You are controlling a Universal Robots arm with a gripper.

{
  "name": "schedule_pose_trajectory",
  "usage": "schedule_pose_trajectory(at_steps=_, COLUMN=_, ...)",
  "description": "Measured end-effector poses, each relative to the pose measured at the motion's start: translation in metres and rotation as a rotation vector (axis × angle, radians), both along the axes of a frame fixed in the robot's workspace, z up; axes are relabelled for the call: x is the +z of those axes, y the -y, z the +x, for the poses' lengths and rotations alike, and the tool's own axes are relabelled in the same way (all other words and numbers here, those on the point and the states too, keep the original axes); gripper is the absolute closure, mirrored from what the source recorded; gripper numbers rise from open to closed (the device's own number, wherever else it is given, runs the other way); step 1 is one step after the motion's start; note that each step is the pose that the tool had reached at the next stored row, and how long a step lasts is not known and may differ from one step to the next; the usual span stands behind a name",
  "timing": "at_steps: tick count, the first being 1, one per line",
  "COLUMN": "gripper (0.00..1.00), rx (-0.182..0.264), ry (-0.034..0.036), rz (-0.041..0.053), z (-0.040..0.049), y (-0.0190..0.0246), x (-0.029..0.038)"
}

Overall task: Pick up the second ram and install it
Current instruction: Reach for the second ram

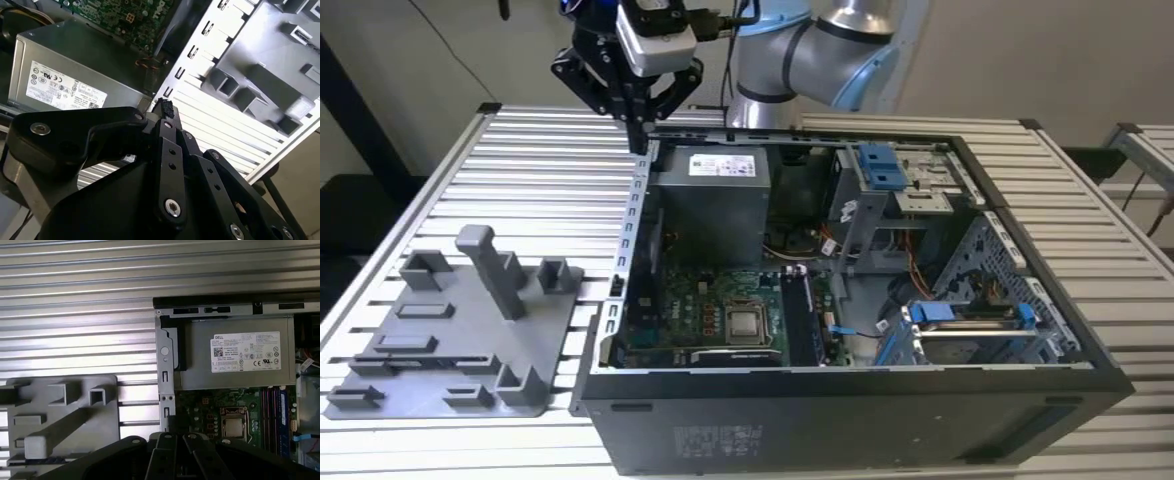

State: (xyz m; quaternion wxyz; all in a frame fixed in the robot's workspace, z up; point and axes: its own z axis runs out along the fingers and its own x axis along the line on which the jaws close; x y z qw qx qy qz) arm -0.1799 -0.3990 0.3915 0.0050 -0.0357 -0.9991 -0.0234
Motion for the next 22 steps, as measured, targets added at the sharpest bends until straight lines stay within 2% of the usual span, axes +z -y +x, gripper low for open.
schedule_pose_trajectory(at_steps=22, gripper=0.89, rx=0.0, ry=-0.0011, rz=0.0001, z=-0.0222, y=0.0002, x=-0.0004)
